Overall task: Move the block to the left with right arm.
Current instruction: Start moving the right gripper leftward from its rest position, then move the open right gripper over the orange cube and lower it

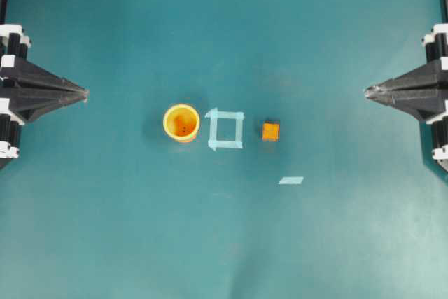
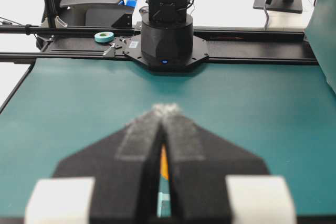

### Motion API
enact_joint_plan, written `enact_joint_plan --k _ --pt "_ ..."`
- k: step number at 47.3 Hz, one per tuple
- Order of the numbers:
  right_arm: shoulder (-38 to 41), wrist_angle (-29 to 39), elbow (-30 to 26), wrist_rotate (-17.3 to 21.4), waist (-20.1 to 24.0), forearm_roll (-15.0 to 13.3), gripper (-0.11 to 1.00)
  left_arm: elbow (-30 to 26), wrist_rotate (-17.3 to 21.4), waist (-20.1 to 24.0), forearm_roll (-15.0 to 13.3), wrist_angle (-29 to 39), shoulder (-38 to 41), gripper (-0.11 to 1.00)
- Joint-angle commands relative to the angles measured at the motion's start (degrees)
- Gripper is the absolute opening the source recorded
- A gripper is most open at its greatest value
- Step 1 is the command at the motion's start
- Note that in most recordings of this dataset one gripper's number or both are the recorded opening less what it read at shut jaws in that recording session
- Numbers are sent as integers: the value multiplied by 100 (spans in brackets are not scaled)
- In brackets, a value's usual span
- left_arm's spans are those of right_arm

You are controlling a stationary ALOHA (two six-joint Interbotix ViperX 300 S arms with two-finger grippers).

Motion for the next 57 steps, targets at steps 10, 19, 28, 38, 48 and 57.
enact_joint_plan --k 10,19,28,38,48,57 --pt "158 659 -352 70 0 35 0 -299 -97 0 53 475 0 0" --pt "316 958 -466 79 -132 26 0 -308 -97 0 53 519 35 0" --pt "554 984 -536 149 -149 35 0 -308 -97 0 44 527 18 0" --pt "800 993 -694 255 -149 26 0 -308 -97 0 53 580 26 0" --pt "1046 1011 -782 264 -149 35 14 -308 -97 0 53 606 26 0" --pt "1450 1020 -949 264 -167 35 41 -308 -97 0 53 668 26 0"
